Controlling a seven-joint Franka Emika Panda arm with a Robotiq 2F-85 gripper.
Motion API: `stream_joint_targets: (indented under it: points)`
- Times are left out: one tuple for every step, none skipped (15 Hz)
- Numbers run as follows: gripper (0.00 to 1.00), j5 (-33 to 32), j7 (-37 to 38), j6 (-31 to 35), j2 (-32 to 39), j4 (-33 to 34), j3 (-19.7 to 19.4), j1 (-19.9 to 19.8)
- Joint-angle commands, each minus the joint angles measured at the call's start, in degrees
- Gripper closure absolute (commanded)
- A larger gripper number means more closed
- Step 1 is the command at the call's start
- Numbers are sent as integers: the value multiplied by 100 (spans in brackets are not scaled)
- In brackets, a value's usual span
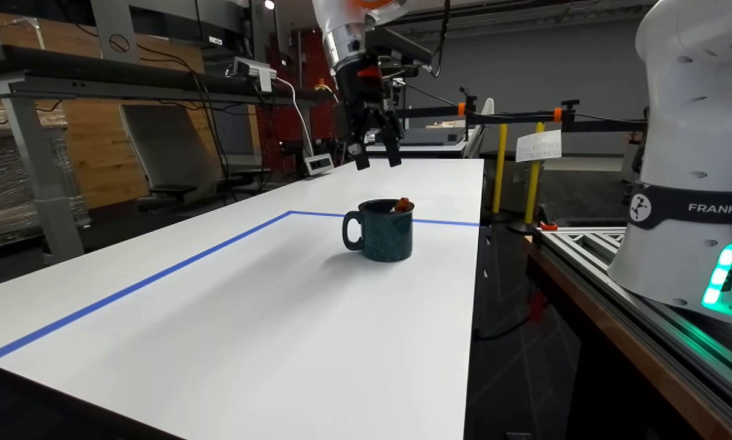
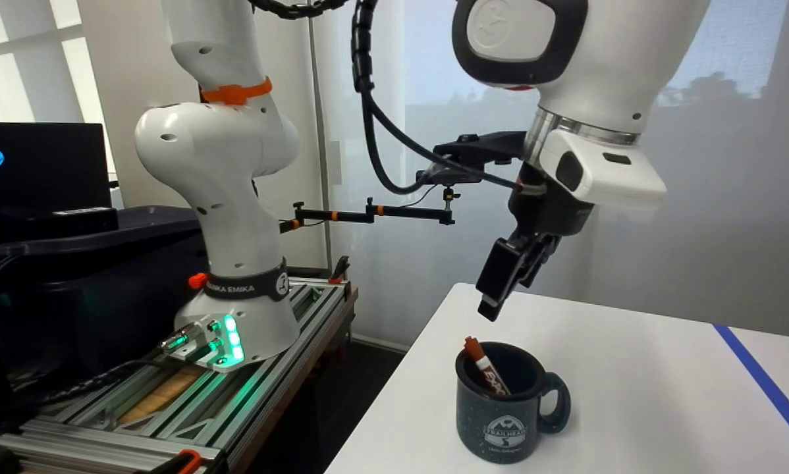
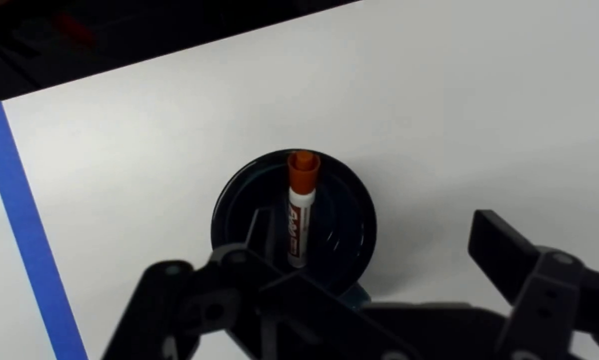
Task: Take the marker out of the cup
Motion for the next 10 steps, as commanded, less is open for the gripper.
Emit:
stream_joint_targets:
  points:
    - [0, 235, -22, -252, 582, 481, 4, -63]
    - [0, 156, 179, -304, 674, 545, 9, -68]
    - [0, 70, 447, -439, 741, 614, 6, -64]
    - [0, 62, 621, -537, 758, 652, 1, -62]
    - [0, 99, 715, -696, 764, 710, -2, -64]
    - [0, 107, 761, -861, 780, 772, -4, -67]
    - [0, 116, 817, -982, 796, 838, -12, -75]
    - [0, 123, 811, -1085, 812, 894, -21, -87]
    - [0, 99, 820, -1188, 818, 944, -39, -104]
    - [0, 108, 785, -1238, 835, 979, -56, -122]
